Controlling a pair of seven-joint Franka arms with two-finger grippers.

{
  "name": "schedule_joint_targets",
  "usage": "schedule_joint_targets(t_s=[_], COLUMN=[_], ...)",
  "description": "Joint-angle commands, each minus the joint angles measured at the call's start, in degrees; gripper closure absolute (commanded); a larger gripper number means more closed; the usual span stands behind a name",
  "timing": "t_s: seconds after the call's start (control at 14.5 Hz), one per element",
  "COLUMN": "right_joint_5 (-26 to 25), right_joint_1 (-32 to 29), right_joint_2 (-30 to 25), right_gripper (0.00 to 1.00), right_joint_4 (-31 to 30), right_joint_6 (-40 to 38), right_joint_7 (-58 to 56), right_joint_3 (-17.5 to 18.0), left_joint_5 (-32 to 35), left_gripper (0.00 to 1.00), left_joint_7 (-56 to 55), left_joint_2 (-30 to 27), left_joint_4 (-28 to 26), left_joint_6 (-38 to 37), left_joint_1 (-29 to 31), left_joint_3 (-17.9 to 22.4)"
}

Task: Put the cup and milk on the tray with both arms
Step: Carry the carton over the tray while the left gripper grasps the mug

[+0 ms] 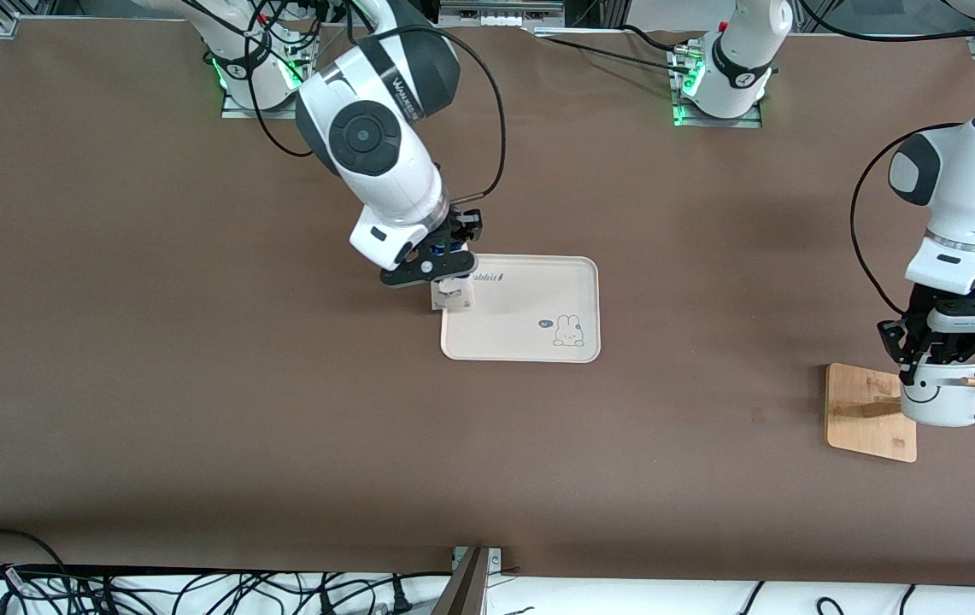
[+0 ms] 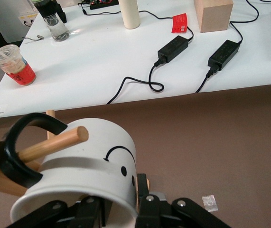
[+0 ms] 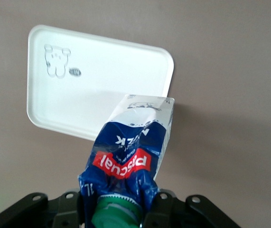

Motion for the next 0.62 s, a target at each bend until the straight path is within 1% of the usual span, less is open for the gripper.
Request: schedule_joint_targets(t_s=[0.0, 0.07, 0.21, 0.41, 0.48, 0.55], right_joint_5=[-0.1, -0.1, 0.0, 0.1, 0.5, 2.6], right_joint_1=[0.1, 0.1, -0.1, 0.1, 0.1, -0.6], right_joint_2=[1.7, 2.8, 5.8, 10.0, 10.7, 10.8], right_gripper=[0.65, 0.65, 0.65, 0.65, 0.65, 0.65], right_joint_4=[1.6, 2.7, 6.0, 12.8, 13.9, 14.8], right_joint_6=[-3.6, -4.0, -4.0, -3.5, -2.4, -0.6], right_joint_7=[-4.7, -4.7, -4.8, -5.4, -5.5, -5.4], right_joint_3=[-0.1, -0.1, -0.1, 0.0, 0.1, 0.4], left_joint_5=[1.7, 1.6, 1.2, 1.1, 1.2, 1.2], left_gripper=[0.92, 0.99, 1.00, 1.00, 1.00, 1.00], left_joint_7=[1.0, 0.9, 0.8, 0.1, 0.1, 0.1], left_joint_2=[-1.3, -1.3, -1.4, -1.7, -1.8, -2.0], left_joint_4=[-1.1, -1.0, -1.0, -0.7, -0.6, -0.6], left_joint_6=[0.5, 0.6, 0.5, 0.5, 0.4, 0.4], left_joint_1=[0.6, 0.7, 0.6, 0.1, 0.0, -0.2], left_joint_3=[0.0, 0.0, -0.1, -0.1, -0.1, -0.2])
